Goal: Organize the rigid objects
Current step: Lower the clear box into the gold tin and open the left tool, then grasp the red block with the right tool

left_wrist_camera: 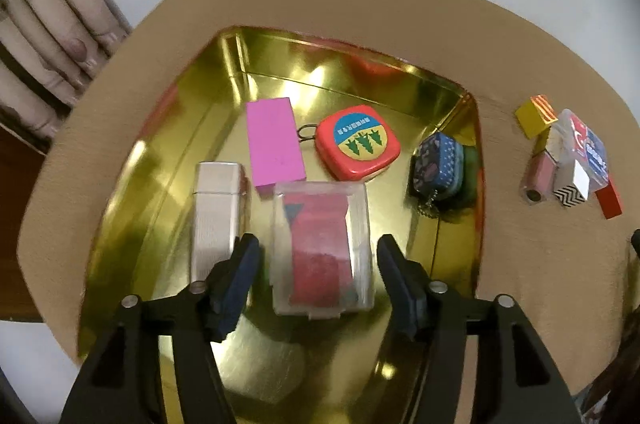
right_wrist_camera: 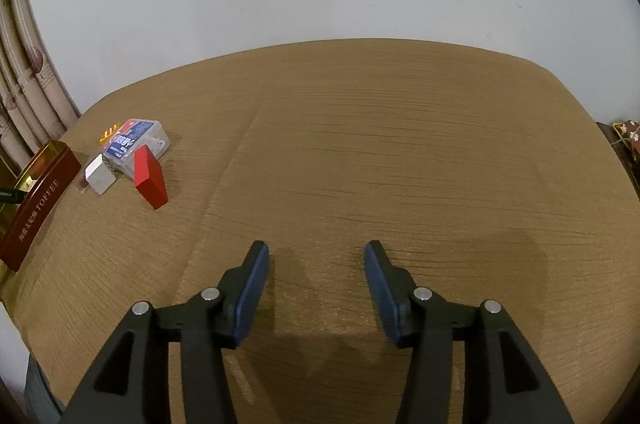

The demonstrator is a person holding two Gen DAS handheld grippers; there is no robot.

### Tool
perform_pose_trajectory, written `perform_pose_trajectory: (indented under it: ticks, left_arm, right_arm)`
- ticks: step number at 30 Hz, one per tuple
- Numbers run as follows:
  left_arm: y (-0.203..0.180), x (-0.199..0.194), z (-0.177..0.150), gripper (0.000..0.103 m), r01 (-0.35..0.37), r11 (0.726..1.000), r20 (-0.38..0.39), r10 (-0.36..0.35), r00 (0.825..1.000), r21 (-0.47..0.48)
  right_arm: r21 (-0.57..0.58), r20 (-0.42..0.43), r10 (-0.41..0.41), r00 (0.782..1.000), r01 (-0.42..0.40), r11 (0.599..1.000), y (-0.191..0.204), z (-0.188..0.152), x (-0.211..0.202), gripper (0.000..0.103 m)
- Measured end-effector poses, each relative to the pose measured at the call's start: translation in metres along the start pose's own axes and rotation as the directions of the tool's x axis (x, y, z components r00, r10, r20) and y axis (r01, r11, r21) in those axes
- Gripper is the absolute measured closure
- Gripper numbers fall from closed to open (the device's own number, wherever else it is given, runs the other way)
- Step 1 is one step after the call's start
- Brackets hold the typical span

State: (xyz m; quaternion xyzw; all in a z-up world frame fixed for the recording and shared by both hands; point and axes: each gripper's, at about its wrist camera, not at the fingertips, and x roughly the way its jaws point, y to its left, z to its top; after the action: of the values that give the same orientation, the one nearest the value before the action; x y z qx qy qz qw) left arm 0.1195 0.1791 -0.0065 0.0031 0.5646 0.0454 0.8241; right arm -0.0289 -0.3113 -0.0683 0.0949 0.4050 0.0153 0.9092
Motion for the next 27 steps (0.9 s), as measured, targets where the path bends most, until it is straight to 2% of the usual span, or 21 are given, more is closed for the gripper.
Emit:
perform_pose_trajectory:
  ticks: [2,4,6,9,12,14,16,20,24,27]
  left_arm:
    - [-0.001,-0.023,-0.008,0.045,-0.024,0.999,0.057,0.026,0.998,-0.039]
    - [-0.004,-0.052,-0.022,0.041,0.013,0.998,0.127,-0.005,0.992,-0.06]
    - [-0.012,-0.072,-0.037,0.032,0.008,0.998,0.167,0.003,0.986,-0.066]
    - [-0.036,-0.101,-0.074,0.028,0.024,0.999,0.23,-0.013,0.973,-0.048]
    - [-0.055,-0.107,-0.109,0.025,0.08,0.996,0.227,-0.069,0.971,-0.041]
    - [-0.066,-0.111,-0.131,0.025,0.137,0.989,0.219,-0.122,0.968,-0.054]
    - [-0.073,-0.109,-0.145,0.025,0.154,0.986,0.203,-0.137,0.969,-0.067]
    - [-0.083,-0.1,-0.168,0.025,0.175,0.981,0.174,-0.158,0.972,-0.088]
    - [-0.085,-0.099,-0.173,0.025,0.15,0.986,0.16,-0.137,0.978,-0.077]
    - [-0.082,-0.096,-0.174,0.025,0.158,0.985,0.146,-0.145,0.979,-0.076]
  right_arm:
    - [0.008,0.01,0.008,1.0,-0.008,1.0,-0.004,-0.002,-0.005,0.052]
    - [0.005,0.027,0.046,0.999,-0.047,0.999,-0.005,-0.002,-0.009,0.052]
    - [-0.043,0.03,0.061,0.998,-0.06,0.997,0.004,-0.001,-0.012,0.052]
    - [-0.128,0.014,0.148,0.989,-0.145,0.981,0.03,0.005,-0.016,0.052]
    - [-0.257,-0.032,0.227,0.973,-0.228,0.939,0.073,0.018,-0.013,0.052]
    - [-0.312,-0.055,0.239,0.97,-0.244,0.918,0.092,0.028,-0.006,0.052]
    - [-0.36,-0.083,0.232,0.969,-0.246,0.9,0.107,0.042,0.006,0.052]
    - [-0.382,-0.136,0.199,0.97,-0.237,0.893,0.122,0.065,0.03,0.052]
    - [-0.38,-0.171,0.178,0.969,-0.232,0.895,0.125,0.077,0.044,0.052]
    - [-0.389,-0.192,0.169,0.967,-0.233,0.891,0.128,0.079,0.05,0.052]
